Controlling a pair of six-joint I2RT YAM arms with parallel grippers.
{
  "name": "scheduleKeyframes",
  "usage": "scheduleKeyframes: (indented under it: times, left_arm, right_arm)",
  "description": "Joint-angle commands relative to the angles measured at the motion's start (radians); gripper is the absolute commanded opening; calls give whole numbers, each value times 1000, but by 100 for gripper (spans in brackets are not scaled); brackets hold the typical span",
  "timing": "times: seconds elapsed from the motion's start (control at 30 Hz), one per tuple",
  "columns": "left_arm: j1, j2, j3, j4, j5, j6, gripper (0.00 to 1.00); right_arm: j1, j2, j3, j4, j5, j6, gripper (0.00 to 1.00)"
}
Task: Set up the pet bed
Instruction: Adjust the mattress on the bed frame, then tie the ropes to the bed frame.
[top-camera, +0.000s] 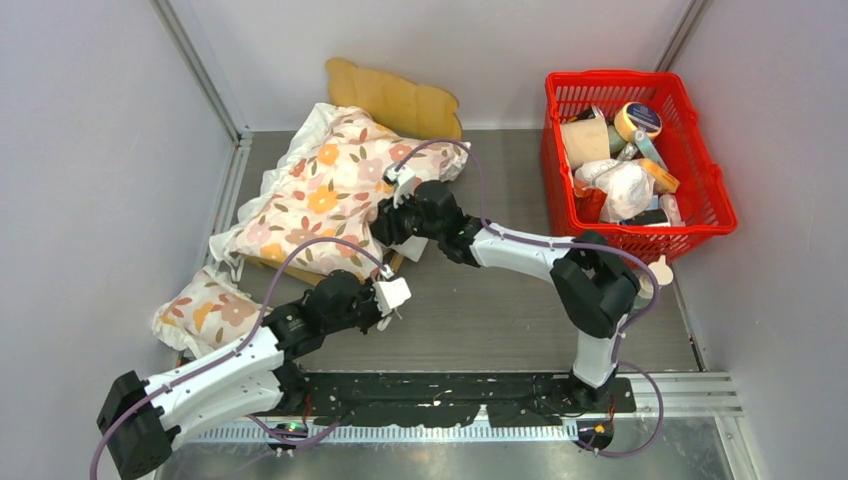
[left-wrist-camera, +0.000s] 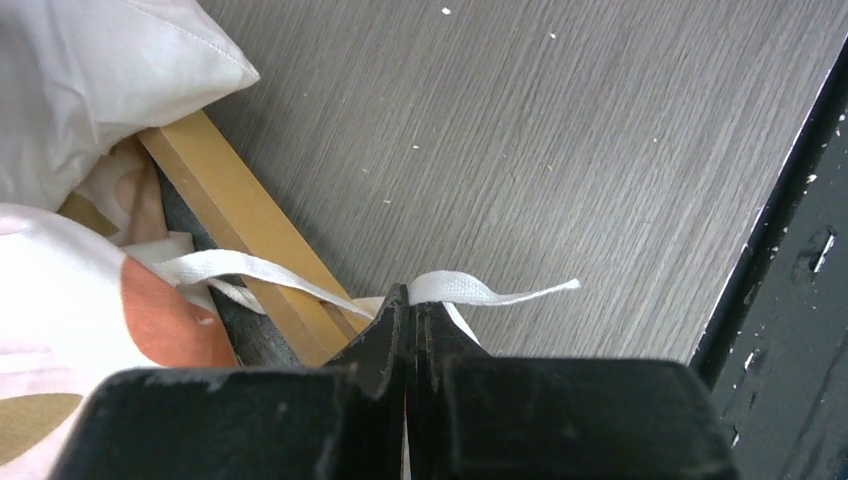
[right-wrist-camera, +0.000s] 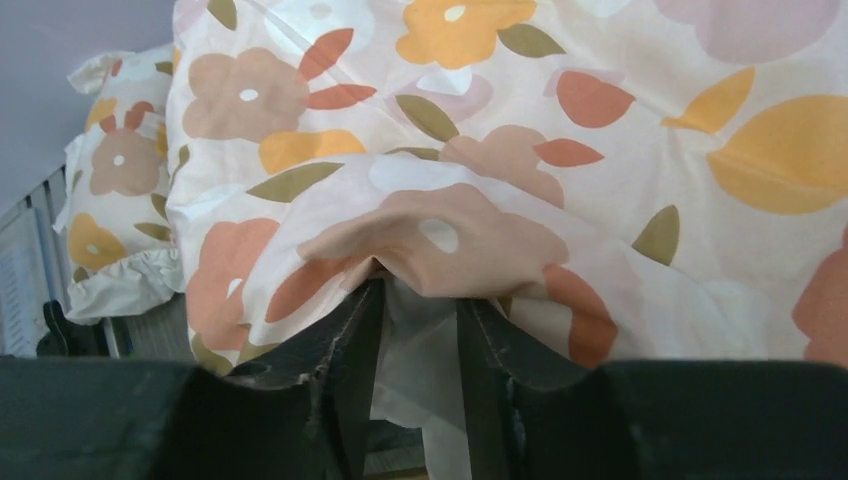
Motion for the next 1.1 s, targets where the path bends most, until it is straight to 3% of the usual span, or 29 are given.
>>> scheduleKeyframes:
  times: [0.0, 0.03, 0.1, 0.17, 0.4, 0.7, 0.83, 1.0, 1.07]
  left_arm:
    - [-15, -1, 29, 85, 42, -32, 0]
    - [-15, -8, 27, 92, 38, -33, 0]
    - [-15, -18, 22, 110, 26, -43, 0]
    - [-14, -19, 25, 112, 8, -53, 0]
    - [-12, -18, 26, 127, -22, -98, 0]
    - [6, -27, 45, 120, -40, -151, 0]
    - [9, -32, 36, 138, -48, -167, 0]
    - [9, -60, 14, 164, -58, -195, 0]
    - [11, -80, 8, 169, -55, -200, 0]
  right_arm:
    - [-32, -110, -39, 19, -13, 42, 48]
    - [-40, -170, -103, 37, -3, 65, 61]
    - [-62, -254, -185, 35, 5, 84, 70]
    - [-71, -330, -254, 13, 20, 88, 73]
    - [-65, -504, -489, -13, 64, 154, 76]
    - [72, -782, -847, 236, 209, 193, 74]
    - [244, -711, -942, 444, 314, 134, 74]
    - [320, -446, -958, 780, 334, 135, 70]
    - [347, -359, -932, 837, 339, 130, 69]
